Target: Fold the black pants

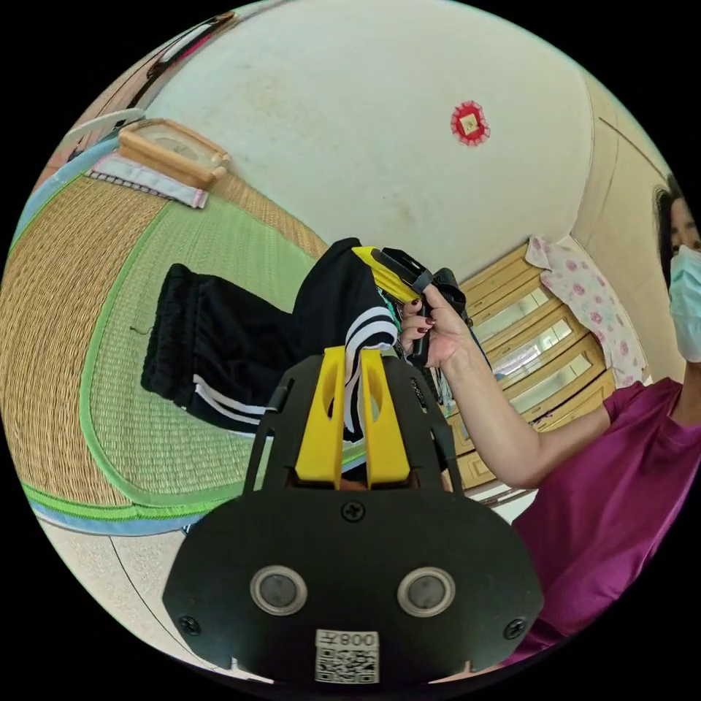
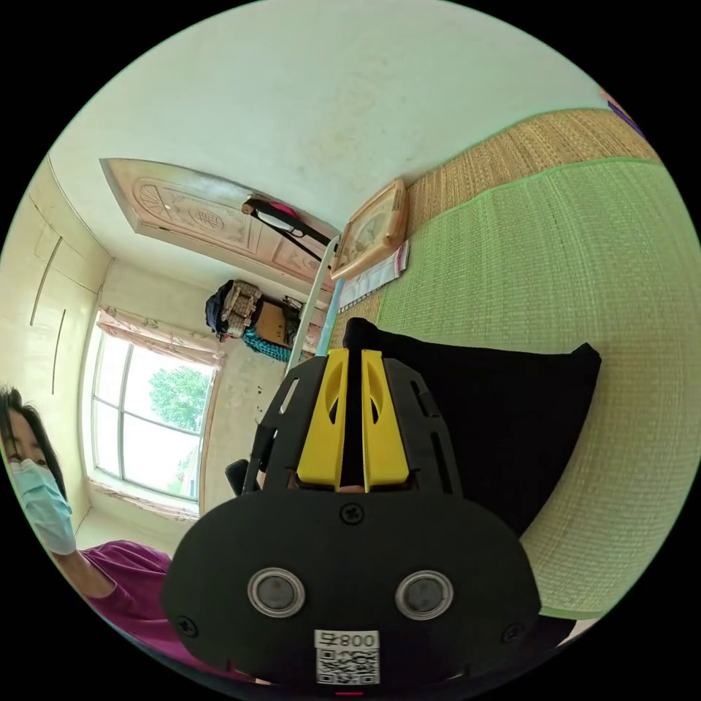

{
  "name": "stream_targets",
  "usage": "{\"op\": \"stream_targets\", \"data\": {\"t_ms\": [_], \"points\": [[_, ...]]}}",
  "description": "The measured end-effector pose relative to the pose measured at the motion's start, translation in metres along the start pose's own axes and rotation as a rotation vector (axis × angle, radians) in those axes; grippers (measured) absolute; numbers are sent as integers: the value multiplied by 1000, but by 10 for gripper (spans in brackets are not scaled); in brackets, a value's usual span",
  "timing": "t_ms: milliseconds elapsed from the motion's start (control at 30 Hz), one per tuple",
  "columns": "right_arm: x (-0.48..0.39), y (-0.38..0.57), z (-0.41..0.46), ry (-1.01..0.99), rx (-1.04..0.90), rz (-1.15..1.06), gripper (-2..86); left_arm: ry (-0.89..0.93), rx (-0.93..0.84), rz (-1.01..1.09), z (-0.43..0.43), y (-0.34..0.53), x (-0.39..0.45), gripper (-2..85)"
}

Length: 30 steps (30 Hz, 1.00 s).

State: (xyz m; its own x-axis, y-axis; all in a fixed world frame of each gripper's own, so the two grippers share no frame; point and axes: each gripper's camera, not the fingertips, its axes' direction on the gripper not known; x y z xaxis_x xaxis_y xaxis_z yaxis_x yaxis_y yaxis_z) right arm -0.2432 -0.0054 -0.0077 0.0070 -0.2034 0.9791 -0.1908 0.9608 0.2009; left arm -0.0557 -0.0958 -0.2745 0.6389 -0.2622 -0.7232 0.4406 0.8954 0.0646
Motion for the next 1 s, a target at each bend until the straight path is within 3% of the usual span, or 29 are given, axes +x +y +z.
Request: {"op": "stream_targets", "data": {"t_ms": [467,733,1000], "points": [[-55,-41,215,112,-258,-45,32,41,85,-298,-121,4,-166,34],[-81,-52,255,50,-296,-85,42,108,126,-353,-172,2,-208,38],[-113,-54,253,-87,-253,-138,25,41,153,-343,-224,-2,-211,27]]}}
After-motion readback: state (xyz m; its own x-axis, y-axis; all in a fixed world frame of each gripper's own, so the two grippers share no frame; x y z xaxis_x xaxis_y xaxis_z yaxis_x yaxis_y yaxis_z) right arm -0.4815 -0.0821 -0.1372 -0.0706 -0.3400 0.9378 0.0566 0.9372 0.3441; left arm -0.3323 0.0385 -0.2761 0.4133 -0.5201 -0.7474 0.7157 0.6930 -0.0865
